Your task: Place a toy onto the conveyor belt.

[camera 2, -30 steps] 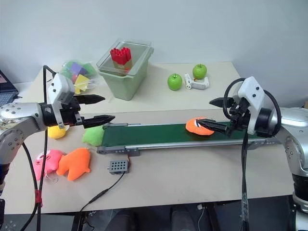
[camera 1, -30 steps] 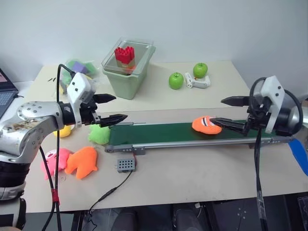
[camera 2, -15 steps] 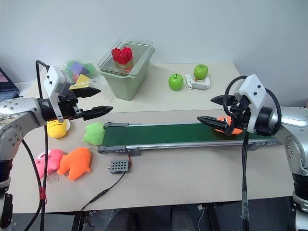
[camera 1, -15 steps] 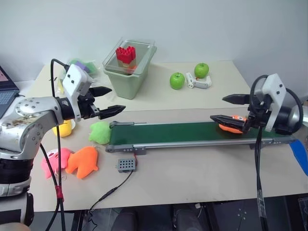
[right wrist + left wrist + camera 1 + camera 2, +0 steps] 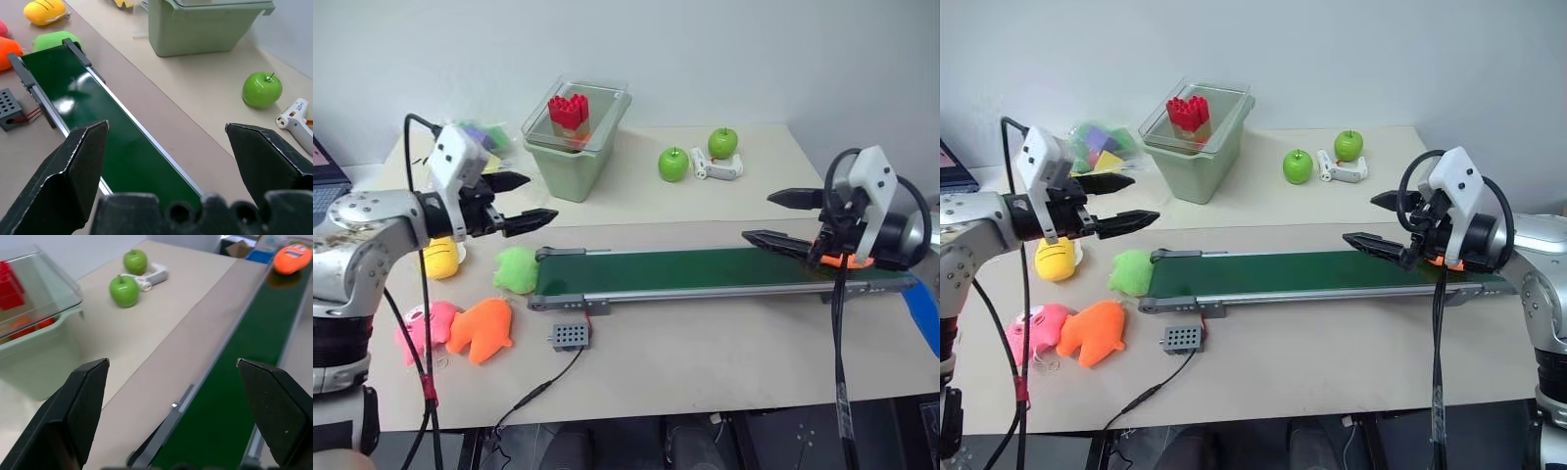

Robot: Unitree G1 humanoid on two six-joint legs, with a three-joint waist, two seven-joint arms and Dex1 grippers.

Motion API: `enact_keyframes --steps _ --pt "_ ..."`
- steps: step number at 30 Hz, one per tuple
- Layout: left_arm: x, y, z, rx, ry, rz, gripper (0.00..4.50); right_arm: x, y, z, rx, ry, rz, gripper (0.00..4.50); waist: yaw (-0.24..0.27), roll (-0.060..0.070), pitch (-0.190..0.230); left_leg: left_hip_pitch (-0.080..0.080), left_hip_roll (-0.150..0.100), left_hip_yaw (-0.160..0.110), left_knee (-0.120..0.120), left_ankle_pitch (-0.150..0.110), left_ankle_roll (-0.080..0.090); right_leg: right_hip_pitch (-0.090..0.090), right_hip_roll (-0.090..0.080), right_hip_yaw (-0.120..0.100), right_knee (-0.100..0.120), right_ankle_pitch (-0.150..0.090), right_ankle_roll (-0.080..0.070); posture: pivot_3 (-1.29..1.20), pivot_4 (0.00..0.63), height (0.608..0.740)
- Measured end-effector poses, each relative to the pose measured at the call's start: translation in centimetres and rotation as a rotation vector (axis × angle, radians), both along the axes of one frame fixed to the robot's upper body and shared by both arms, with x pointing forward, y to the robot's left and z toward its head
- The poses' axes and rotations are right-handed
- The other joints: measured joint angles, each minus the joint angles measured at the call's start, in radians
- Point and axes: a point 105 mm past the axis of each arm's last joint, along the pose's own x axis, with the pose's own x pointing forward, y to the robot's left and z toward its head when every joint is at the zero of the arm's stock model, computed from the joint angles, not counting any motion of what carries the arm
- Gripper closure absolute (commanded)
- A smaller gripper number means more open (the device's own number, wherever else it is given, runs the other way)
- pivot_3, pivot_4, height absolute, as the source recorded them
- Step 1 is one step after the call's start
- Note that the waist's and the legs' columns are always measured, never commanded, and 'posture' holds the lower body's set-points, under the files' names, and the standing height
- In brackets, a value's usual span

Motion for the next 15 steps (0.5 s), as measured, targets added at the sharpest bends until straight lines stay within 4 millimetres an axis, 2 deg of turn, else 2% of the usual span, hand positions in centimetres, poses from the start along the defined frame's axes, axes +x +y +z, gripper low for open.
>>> enact_keyframes --steps 15 --pt "0.18 0.19 -0.25 -0.018 0.005 0.007 0.04 0.05 0.09 -0.05 -0.001 -0.006 0.002 0.00 0.002 0.000 0.000 0.000 0.000 0.000 0.000 0.000 0.000 0.000 0.000 0.000 0.000 0.000 0.000 0.00 0.150 0.740"
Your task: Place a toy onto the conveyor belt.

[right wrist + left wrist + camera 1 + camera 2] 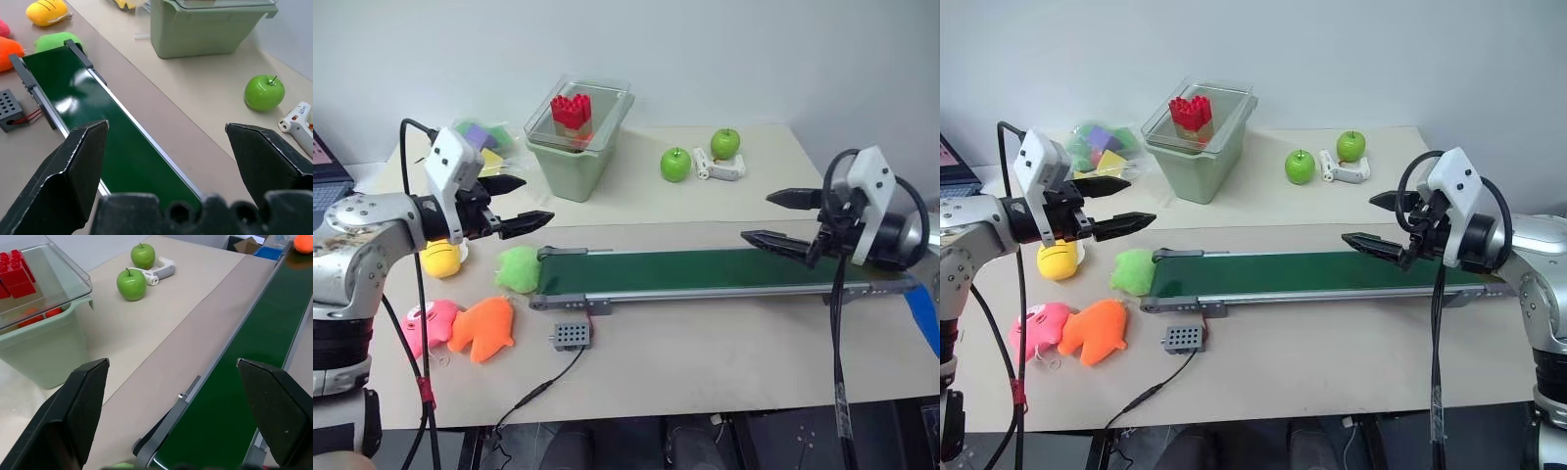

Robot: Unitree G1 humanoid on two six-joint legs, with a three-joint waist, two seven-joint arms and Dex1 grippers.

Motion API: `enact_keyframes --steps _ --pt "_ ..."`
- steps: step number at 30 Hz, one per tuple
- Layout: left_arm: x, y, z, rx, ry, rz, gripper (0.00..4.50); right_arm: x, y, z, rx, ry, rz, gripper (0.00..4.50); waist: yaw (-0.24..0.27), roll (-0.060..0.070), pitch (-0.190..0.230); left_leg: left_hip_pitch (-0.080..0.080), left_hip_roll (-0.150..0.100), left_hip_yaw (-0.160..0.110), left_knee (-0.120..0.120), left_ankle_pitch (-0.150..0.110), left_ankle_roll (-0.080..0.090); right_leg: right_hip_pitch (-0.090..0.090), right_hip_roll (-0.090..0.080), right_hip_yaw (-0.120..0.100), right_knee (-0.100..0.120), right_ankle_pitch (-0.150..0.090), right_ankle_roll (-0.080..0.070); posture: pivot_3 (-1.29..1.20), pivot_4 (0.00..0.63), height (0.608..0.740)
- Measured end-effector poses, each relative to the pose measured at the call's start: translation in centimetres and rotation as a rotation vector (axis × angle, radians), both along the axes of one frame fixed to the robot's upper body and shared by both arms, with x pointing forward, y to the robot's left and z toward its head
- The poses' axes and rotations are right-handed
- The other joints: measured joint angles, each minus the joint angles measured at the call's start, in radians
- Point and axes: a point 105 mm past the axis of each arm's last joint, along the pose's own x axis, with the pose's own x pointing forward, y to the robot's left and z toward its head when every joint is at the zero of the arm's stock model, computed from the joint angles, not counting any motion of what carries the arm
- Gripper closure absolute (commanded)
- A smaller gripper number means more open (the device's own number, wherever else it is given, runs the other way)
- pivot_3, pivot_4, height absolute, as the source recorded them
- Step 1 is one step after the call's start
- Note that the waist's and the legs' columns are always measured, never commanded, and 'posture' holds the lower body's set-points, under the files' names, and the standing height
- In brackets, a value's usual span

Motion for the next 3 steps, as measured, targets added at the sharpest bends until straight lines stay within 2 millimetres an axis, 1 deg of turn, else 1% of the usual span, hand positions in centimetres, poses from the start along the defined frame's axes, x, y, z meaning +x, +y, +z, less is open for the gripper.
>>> enact_keyframes --steps 3 --pt "0.30 -0.12 0.22 -0.017 -0.007 0.002 0.04 0.01 -0.01 0.01 0.000 -0.001 0.000 0.00 0.000 0.000 0.000 0.000 0.000 0.000 0.000 0.000 0.000 0.000 0.000 0.000 0.000 0.000 0.000 0.00 0.150 0.740"
